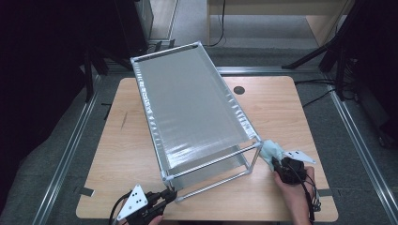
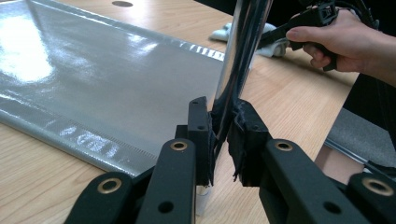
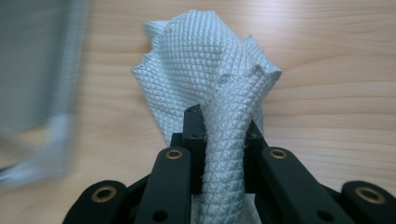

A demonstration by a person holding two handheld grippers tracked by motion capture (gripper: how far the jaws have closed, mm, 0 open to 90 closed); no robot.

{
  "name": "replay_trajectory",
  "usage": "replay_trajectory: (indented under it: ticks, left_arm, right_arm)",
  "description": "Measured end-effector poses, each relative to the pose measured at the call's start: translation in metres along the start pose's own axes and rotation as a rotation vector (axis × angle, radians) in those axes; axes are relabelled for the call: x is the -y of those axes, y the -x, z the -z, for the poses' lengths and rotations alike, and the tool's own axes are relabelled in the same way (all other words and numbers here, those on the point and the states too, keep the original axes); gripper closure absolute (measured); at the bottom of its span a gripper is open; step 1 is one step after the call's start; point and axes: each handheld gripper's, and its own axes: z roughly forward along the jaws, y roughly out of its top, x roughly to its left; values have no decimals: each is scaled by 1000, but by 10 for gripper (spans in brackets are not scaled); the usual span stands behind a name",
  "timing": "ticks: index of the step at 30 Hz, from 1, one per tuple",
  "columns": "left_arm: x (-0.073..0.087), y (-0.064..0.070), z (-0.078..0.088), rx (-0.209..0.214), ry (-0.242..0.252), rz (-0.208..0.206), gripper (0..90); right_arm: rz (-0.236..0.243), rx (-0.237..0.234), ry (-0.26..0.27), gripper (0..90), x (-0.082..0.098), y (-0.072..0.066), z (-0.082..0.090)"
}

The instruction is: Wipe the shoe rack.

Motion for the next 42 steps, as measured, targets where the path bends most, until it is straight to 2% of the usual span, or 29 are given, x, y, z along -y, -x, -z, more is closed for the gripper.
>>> replay_trajectory:
  ticks: [1, 2, 4, 5, 7, 10, 12, 13, 14, 15, 16, 17, 19, 20, 22, 26, 29, 31, 33, 35, 38, 40, 42]
  left_arm:
    - [0, 0, 0, -1, -1, -1, 797]
    - [0, 0, -1, -1, -2, -2, 798]
    - [0, 0, -1, 1, -2, -7, 799]
    - [0, 0, -2, 0, -2, -7, 799]
    - [0, 1, -2, -3, -1, -5, 799]
    - [-1, 1, -4, -3, -1, -5, 800]
    - [-1, 2, -5, -5, 0, -6, 800]
    - [-1, 2, -6, -3, 0, -4, 800]
    - [-2, 3, -7, -1, 1, -2, 800]
    - [-2, 3, -9, 0, 0, -1, 800]
    - [-2, 4, -10, 3, 0, 1, 799]
    - [-2, 4, -10, 7, 1, 5, 799]
    - [-3, 3, -11, 12, 0, 10, 797]
    - [-3, 3, -12, 15, 1, 12, 796]
    - [-4, 3, -13, 15, -1, 10, 796]
    - [-5, 2, -15, 19, -7, 8, 796]
    - [-6, 1, -16, 26, -9, 7, 796]
    - [-6, 1, -17, 33, -9, 7, 796]
    - [-6, 0, -18, 35, -10, 6, 795]
    - [-7, 0, -19, 38, -10, 6, 795]
    - [-7, 1, -21, 41, -11, 6, 795]
    - [-7, 2, -21, 43, -12, 2, 795]
    - [-7, 2, -21, 43, -13, 0, 796]
  right_arm:
    - [10, -68, -9, 793, 1, -3, 1]
    - [25, -102, -16, 794, 3, -8, 2]
    - [66, -133, -23, 794, 3, -19, 5]
    - [65, -152, -13, 794, 2, -23, 8]
    - [53, -186, 34, 794, -1, -28, 18]
    - [43, -213, 119, 793, -9, -34, 37]
    - [0, -248, 184, 792, -17, -35, 51]
    - [-19, -253, 217, 791, -23, -36, 60]
    - [-29, -237, 256, 790, -29, -38, 71]
    - [-28, -238, 300, 789, -34, -41, 83]
    - [-13, -242, 340, 788, -39, -46, 94]
    - [9, -225, 372, 787, -42, -50, 103]
    - [25, -202, 404, 786, -44, -54, 111]
    - [27, -207, 396, 786, -42, -55, 109]
    - [28, -201, 345, 786, -33, -54, 95]
    - [2, -205, 180, 785, -5, -47, 53]
    - [-5, -190, 84, 784, 9, -44, 32]
    - [-12, -180, 94, 782, 8, -46, 33]
    - [9, -173, 143, 780, 4, -51, 43]
    - [51, -173, 198, 780, -1, -62, 55]
    - [126, -233, 251, 781, -3, -81, 64]
    - [164, -242, 241, 780, 0, -93, 60]
    - [169, -264, 181, 780, 3, -98, 49]
